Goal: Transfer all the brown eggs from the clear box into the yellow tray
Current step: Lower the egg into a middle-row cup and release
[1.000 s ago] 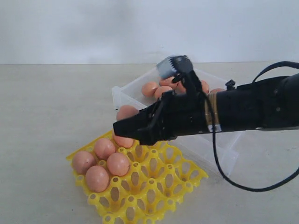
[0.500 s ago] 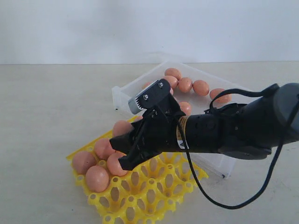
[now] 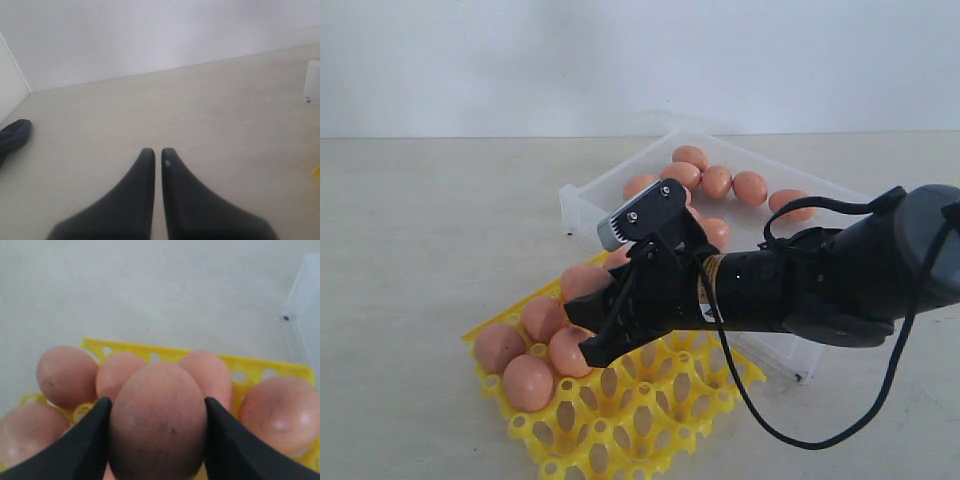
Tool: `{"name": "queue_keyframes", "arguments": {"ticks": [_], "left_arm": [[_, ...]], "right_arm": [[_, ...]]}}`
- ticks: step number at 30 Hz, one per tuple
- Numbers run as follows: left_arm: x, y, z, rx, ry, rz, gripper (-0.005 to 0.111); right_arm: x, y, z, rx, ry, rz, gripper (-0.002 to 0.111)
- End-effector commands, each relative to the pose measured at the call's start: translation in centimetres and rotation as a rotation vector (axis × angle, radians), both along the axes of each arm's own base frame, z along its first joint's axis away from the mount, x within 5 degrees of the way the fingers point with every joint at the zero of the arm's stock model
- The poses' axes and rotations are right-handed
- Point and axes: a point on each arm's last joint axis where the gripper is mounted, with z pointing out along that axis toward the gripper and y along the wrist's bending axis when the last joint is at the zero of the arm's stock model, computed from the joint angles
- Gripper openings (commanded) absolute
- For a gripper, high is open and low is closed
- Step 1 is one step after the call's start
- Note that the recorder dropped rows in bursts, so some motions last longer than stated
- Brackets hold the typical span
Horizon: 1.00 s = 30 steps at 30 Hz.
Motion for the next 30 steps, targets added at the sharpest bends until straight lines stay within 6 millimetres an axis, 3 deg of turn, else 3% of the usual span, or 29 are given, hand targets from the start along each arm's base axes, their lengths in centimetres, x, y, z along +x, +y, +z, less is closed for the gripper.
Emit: {"name": "queue_keyframes", "arguments": {"ticks": [1,14,16,19,21,30], "left_arm": [[-0.01,0.01,-0.10,-0.003,0.000,0.002,0.004],[-0.01,0.01,-0.10,-0.003,0.000,0.002,0.004],[-0.01,0.01,-0.10,-0.003,0.000,0.002,0.004],[-0.01,0.01,-0.10,-0.003,0.000,0.002,0.004],[-0.01,0.01,-0.10,-0.003,0.000,0.002,0.004],[-0.01,0.01,-0.10,-0.003,0.000,0.002,0.004]], "right_arm": [[0.08,-0.53,-1.00,-0.072,0.041,-0.041,0.000],[0.11,-0.49,-0.91,-0.059,0.039,-0.044,0.001],[0.11,-0.49,-0.91,-0.059,0.039,-0.044,0.006],[0.11,-0.33,-0.72,-0.036,0.028,-0.035,0.038],[0.11,-0.30,-0.68,-0.032,0.026,-0.033,0.049],[0.10,-0.23,-0.59,-0.016,0.028,-0.034,0.053]]}}
